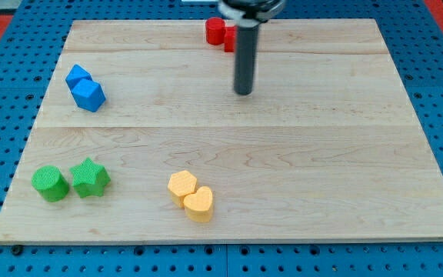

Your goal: Place the arm towards the center left of the board

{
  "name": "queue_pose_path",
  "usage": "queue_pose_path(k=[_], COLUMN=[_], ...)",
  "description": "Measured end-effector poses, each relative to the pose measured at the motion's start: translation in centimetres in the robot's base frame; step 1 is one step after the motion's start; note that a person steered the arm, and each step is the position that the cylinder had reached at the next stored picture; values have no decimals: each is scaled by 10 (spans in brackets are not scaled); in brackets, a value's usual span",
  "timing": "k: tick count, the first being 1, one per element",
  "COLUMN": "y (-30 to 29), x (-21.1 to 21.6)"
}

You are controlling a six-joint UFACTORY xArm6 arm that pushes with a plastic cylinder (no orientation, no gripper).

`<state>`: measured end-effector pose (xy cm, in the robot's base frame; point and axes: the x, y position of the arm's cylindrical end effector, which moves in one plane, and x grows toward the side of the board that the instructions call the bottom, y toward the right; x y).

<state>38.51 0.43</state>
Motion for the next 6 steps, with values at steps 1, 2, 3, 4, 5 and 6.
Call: queue_pose_path(k=[1, 2, 3, 4, 5, 6], y=[-91, -175, -238, -288, -309, -253], x=[32, 40, 49, 45, 36, 31])
